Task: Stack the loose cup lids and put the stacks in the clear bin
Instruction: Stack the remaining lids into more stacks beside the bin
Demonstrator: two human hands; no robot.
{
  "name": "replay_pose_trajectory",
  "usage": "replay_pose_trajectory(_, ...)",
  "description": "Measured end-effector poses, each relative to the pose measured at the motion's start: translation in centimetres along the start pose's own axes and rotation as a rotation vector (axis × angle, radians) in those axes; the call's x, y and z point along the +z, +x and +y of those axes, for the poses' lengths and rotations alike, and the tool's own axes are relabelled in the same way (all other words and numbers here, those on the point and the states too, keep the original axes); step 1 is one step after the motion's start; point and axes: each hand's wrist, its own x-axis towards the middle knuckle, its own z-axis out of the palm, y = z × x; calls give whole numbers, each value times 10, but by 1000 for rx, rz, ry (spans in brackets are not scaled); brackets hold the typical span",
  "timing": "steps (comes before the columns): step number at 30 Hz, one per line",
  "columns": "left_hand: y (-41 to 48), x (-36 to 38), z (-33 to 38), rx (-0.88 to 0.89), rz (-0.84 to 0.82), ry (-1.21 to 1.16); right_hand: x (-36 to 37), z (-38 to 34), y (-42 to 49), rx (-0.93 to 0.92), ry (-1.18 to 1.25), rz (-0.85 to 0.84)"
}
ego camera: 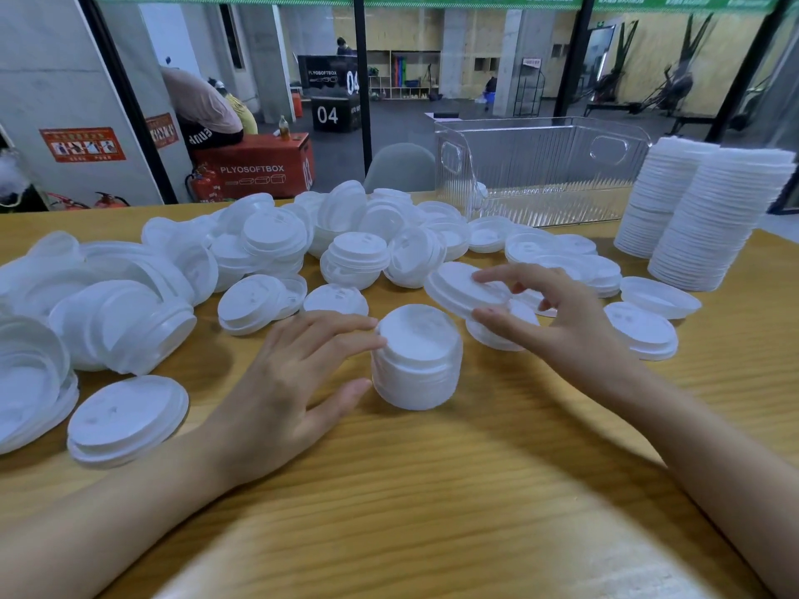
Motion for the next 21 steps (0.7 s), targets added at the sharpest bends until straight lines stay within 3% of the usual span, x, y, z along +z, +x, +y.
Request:
replay_pose_trajectory(6,2,1,1,-39,27,-56,17,-11,-6,-191,47,-121)
replay_pose_trajectory(21,3,0,2,-28,-37,-12,28,-6,-5,-208,-7,-172)
